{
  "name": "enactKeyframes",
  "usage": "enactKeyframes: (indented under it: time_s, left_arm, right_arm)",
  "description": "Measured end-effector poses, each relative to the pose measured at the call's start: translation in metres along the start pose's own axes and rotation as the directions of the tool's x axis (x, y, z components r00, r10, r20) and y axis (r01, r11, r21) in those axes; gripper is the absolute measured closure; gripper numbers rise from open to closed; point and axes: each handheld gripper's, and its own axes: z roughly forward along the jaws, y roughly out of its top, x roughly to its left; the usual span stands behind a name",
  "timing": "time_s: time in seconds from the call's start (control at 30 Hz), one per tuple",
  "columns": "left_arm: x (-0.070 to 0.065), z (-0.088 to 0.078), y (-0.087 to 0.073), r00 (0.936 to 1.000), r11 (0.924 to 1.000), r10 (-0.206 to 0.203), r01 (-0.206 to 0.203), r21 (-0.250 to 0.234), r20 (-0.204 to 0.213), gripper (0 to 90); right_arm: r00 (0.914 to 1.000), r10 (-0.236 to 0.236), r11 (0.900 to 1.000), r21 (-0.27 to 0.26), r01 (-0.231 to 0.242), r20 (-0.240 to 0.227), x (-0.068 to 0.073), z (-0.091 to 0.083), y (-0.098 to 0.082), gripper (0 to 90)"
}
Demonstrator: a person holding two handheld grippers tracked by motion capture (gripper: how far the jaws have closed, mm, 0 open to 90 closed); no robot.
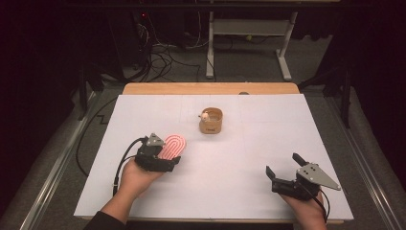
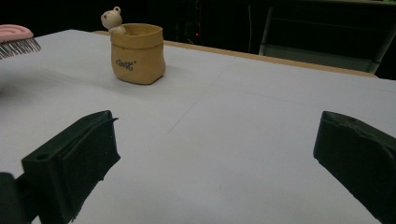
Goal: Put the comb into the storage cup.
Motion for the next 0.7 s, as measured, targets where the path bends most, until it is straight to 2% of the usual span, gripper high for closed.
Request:
enactKeyframes:
  time_s: [0.27, 0.5, 0.7]
  left_arm:
    - [-0.003, -0.008, 0.000, 0.9995, 0.9947, -0.009, 0.012, -0.102, 0.030, 18.3]
    - [-0.010, -0.014, 0.000, 0.9997, 0.9787, 0.000, 0.005, -0.205, 0.023, 18.3]
    - [-0.011, -0.018, 0.001, 0.9999, 0.9641, -0.003, 0.007, -0.266, 0.016, 18.2]
  right_arm:
    - [1.0000, 0.000, 1.000, 0.001, 0.000, 0.000, 0.000, 0.000, 0.000, 0.0]
    - [1.0000, 0.001, 1.000, -0.005, -0.001, 0.003, 0.000, -0.001, 0.000, 0.0]
    - [1.0000, 0.007, 1.000, -0.004, -0.007, 0.006, 0.000, -0.002, -0.001, 0.0]
